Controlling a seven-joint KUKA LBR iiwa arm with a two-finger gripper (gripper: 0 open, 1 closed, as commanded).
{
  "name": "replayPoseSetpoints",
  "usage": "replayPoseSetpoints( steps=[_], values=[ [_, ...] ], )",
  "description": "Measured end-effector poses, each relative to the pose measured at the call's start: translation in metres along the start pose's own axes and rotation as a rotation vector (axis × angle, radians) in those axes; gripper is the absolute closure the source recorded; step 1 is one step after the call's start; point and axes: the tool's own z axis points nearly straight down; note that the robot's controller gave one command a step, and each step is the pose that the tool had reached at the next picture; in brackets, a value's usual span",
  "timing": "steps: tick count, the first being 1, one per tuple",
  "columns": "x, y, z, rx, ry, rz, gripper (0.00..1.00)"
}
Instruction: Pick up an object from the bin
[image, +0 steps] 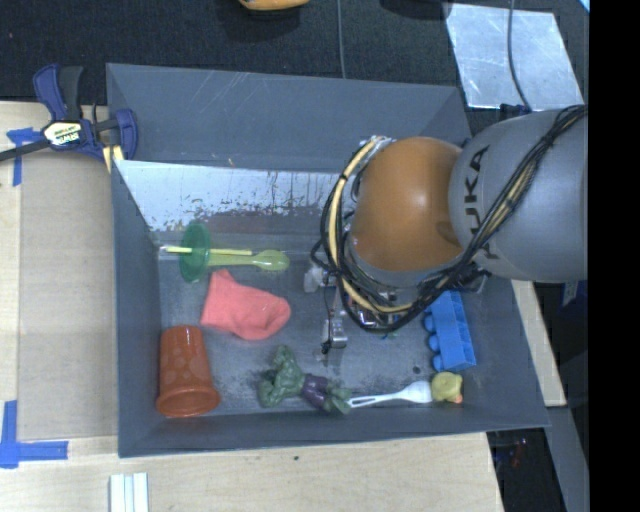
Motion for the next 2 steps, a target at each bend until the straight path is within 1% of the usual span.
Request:
replayPoseSetpoints(
  steps=[1,2],
  values=[
    [-0.002,0.000,-0.004,-0.001,-0.008,0.002,0.00],
    [-0.032,0.056,0.053,-0.003,-0.017,0.034,0.00]
  ],
)
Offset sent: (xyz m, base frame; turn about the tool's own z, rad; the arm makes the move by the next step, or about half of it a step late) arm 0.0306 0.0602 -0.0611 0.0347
